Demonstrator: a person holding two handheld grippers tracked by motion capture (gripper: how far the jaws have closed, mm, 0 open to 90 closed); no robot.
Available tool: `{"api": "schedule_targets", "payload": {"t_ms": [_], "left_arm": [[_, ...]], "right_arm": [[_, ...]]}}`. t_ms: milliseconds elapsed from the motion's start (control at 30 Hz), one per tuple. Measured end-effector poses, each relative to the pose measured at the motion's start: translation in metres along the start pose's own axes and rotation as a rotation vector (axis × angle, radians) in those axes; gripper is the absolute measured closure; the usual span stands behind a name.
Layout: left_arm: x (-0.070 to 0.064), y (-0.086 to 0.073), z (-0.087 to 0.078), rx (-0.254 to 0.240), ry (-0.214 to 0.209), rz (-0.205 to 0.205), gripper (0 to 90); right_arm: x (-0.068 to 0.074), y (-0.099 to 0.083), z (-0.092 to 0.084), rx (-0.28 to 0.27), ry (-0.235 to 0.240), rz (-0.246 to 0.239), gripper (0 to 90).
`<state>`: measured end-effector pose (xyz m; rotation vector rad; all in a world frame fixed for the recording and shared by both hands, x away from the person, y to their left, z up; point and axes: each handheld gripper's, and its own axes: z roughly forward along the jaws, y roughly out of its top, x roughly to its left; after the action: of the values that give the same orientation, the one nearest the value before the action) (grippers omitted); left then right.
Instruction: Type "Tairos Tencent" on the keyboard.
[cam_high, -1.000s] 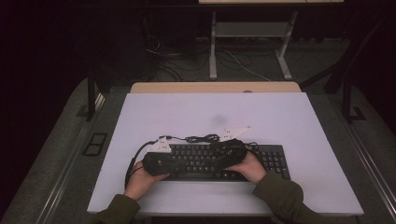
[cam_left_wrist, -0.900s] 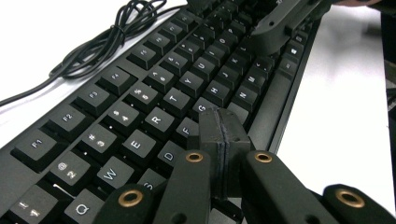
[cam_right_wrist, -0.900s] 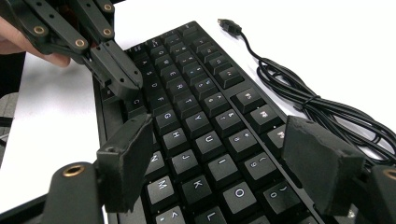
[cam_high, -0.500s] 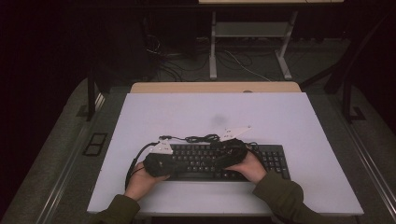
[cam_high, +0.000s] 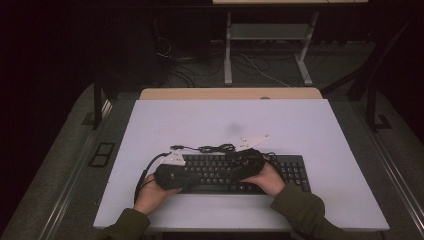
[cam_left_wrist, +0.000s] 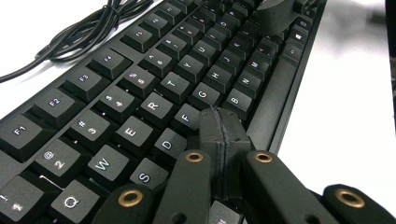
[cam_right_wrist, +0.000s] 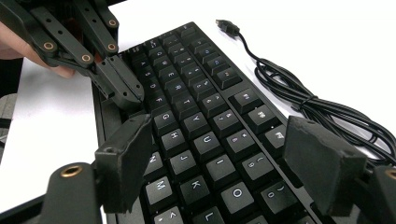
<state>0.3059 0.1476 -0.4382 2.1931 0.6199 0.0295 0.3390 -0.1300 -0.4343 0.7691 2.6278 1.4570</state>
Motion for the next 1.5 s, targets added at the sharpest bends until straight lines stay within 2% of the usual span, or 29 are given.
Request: {"api": "schedule_targets", "payload": {"t_ms": [433,700,1233,1500], "left_arm": [[-0.002,0.003,-0.002,-0.008,0.009,0.009,89.2],[-0.001,0.006,-0.006,-0.028,0.033,0.010,89.2],[0.009,0.011,-0.011,-0.065,0.106,-0.026,89.3],[0.016,0.012,-0.009,-0.079,0.129,-0.055,89.4]], "right_arm": [[0.000,0.000,0.000,-0.002,-0.002,0.001,23.6],[0.000,0.000,0.000,-0.001,0.001,0.000,23.6],[0.001,0.001,0.001,-0.002,0.003,-0.004,23.2],[0.001,0.001,0.001,-0.003,0.003,-0.004,23.2]]}}
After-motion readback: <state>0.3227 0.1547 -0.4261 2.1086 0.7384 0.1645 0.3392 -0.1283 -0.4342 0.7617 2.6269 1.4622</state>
